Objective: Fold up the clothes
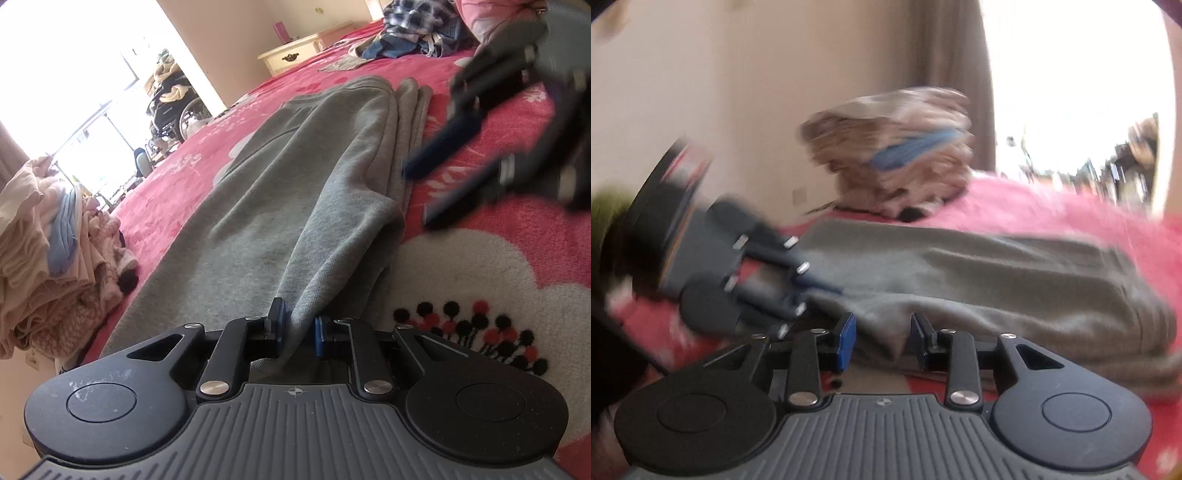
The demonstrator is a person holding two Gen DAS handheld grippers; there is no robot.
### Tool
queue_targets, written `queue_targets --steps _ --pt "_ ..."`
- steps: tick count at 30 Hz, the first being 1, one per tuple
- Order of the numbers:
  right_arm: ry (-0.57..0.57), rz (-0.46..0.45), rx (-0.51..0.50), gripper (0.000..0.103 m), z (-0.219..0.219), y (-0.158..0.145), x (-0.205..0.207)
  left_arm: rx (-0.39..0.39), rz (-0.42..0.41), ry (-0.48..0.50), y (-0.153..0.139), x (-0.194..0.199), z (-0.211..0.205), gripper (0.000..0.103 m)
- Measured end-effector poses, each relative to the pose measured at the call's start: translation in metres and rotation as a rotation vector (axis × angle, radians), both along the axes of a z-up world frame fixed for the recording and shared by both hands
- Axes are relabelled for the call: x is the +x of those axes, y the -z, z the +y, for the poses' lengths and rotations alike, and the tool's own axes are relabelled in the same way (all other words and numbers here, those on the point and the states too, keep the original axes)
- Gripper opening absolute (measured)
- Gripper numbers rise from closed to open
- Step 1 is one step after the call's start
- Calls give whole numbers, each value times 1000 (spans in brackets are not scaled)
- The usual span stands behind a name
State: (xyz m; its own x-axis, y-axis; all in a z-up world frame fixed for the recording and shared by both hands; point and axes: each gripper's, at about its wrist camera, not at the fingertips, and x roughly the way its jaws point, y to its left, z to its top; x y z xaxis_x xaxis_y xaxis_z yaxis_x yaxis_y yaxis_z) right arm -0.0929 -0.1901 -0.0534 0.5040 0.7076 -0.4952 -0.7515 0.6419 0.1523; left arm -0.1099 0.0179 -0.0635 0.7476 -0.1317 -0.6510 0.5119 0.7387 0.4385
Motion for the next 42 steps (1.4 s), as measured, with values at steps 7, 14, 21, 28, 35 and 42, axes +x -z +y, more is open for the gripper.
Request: queue_targets --steps 7,14,21,28,35,42 --pt "-94 -64 -77 37 4 4 20 34 -19 25 0 -4 -2 16" --pt "-290 -452 -339 34 26 15 -4 -65 -8 -46 -17 8 9 16" --pt "-458 -669 -457 37 52 32 -18 -120 10 -72 -23 15 17 15" --pt "-518 -693 -514 40 74 42 -16 -132 -2 -60 -26 10 17 15" --pt "-535 -492 -404 47 79 15 1 -88 -29 -6 -25 7 15 14" --pt "-466 -340 -262 52 58 -11 20 -87 -35 -19 -24 10 16 14"
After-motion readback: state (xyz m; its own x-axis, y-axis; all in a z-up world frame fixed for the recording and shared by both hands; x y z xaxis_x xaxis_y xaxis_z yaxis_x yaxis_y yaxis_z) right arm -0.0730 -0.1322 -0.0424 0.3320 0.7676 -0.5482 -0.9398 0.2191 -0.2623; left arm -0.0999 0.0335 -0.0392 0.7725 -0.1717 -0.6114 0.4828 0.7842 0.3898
